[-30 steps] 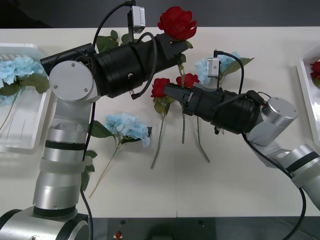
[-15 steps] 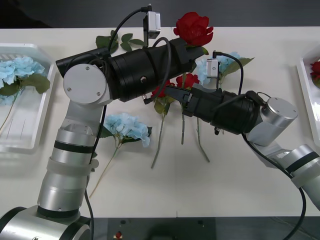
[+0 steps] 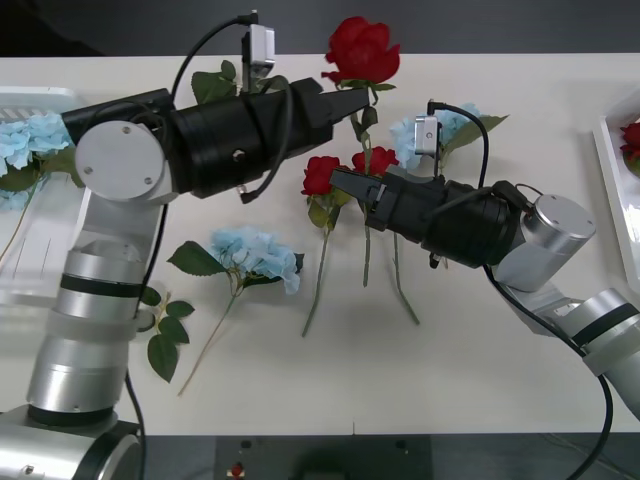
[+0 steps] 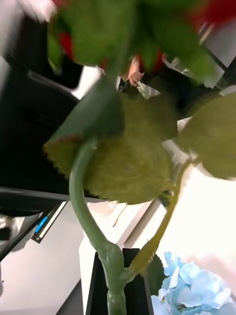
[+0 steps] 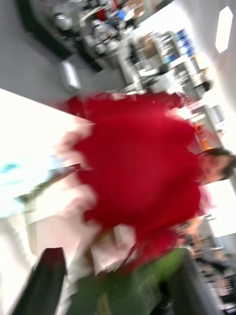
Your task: Put the red flowers into the right box and the blue flowers into the left box
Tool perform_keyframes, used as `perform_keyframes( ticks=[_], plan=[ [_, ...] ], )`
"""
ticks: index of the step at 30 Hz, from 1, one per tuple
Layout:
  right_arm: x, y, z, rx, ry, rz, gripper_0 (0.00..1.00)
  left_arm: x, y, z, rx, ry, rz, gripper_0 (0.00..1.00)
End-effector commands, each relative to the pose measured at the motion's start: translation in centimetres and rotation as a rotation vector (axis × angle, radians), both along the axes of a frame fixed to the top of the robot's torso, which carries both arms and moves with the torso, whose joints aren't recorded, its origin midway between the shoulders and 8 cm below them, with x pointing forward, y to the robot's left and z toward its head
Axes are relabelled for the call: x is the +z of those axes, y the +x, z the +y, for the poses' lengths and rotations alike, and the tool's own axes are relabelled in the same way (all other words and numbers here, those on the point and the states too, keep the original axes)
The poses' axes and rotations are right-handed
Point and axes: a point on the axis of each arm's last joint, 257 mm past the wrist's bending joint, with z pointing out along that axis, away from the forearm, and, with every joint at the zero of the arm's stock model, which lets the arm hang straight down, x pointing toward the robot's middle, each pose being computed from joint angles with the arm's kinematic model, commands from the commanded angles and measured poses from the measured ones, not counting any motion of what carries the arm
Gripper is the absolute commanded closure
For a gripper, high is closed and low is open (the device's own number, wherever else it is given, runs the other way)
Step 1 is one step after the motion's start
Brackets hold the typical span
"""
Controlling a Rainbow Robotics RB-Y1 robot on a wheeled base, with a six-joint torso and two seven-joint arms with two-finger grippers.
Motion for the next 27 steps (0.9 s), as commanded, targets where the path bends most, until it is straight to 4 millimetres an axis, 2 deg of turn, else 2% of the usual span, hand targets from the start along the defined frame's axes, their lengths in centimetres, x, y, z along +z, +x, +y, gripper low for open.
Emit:
perform_keyframes(
  ticks=[1,5,8,9,11,12,13,14,15,17,20,22,23,24,26,27],
  plan=[
    [2.2,0.0,0.0,0.014,-0.018,-0.066,1.00,-2.0,1.0,6.7,0.047,0.129,-0.001,0.00],
    [2.0,0.6,-0.9,-0.001,-0.047,-0.070,1.00,-4.5,1.0,13.3,0.089,0.247,0.031,0.00],
    [1.2,1.6,-2.5,-0.030,-0.120,-0.067,1.00,-6.3,1.1,17.7,0.132,0.354,0.028,0.00],
    [0.7,2.3,-3.8,-0.053,-0.167,-0.070,1.00,-7.2,1.2,19.6,0.154,0.415,0.017,0.00],
    [-0.1,3.7,-6.1,-0.101,-0.240,-0.068,1.00,-8.8,1.2,22.2,0.183,0.503,0.010,0.00],
    [-0.4,4.7,-8.0,-0.138,-0.286,-0.054,1.00,-9.8,1.0,23.9,0.196,0.558,0.007,0.00],
    [-0.7,5.2,-9.0,-0.157,-0.309,-0.040,1.00,-10.3,0.9,24.5,0.197,0.587,0.004,0.00],
    [-1.1,6.5,-12.0,-0.206,-0.372,-0.013,1.00,-11.4,0.3,25.6,0.181,0.655,0.003,0.00],
    [-1.4,7.0,-13.2,-0.226,-0.404,-0.003,1.00,-12.0,0.1,26.0,0.172,0.685,0.005,0.00],
    [-1.5,8.9,-18.0,-0.301,-0.508,0.029,1.00,-13.9,-1.0,26.8,0.120,0.785,0.011,0.00],
    [-1.8,10.3,-23.0,-0.367,-0.612,0.073,1.00,-15.7,-2.1,27.2,0.060,0.879,0.011,0.00],
    [-2.4,11.2,-28.6,-0.443,-0.726,0.115,1.00,-17.9,-3.3,26.5,-0.014,0.953,0.013,0.00],
    [-2.5,11.6,-30.6,-0.475,-0.763,0.127,1.00,-18.8,-3.8,25.9,-0.040,0.970,0.019,0.00],
    [-2.5,12.1,-33.7,-0.529,-0.813,0.143,1.00,-19.9,-4.2,25.1,-0.066,0.991,0.023,0.00],
    [-2.9,12.6,-38.3,-0.603,-0.900,0.166,1.00,-21.6,-4.8,23.5,-0.099,1.036,0.017,0.00],
    [-2.9,12.7,-39.6,-0.622,-0.927,0.170,1.00,-22.1,-4.9,23.2,-0.102,1.052,0.016,0.00]
  ],
)
